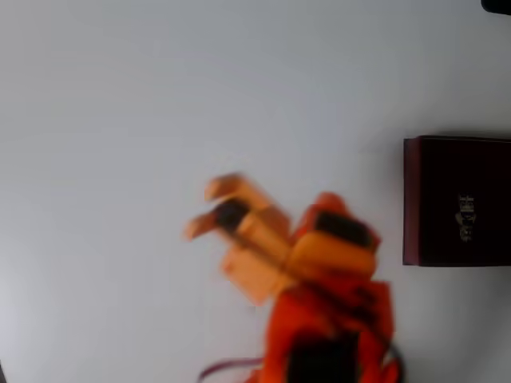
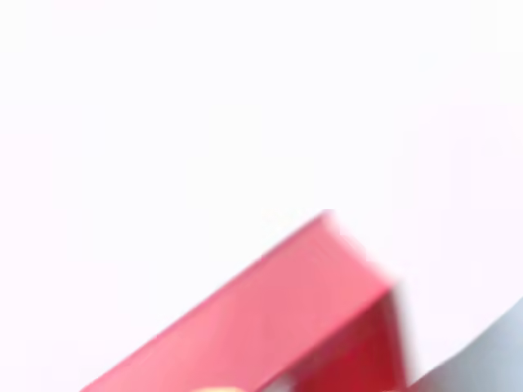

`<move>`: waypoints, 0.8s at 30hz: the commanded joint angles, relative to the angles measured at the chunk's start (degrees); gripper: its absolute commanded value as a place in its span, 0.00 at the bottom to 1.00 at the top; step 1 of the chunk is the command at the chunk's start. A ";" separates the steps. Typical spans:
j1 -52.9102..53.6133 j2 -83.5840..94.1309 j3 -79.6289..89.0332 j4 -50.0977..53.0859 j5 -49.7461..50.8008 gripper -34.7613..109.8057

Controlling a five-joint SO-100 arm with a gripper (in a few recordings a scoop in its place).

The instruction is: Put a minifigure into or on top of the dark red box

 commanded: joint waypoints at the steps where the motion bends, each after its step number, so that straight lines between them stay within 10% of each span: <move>1: -18.28 36.74 21.71 -5.19 0.09 0.26; 13: -62.58 53.17 47.37 -1.85 4.48 0.24; 24: -80.42 62.31 64.25 -5.80 2.20 0.24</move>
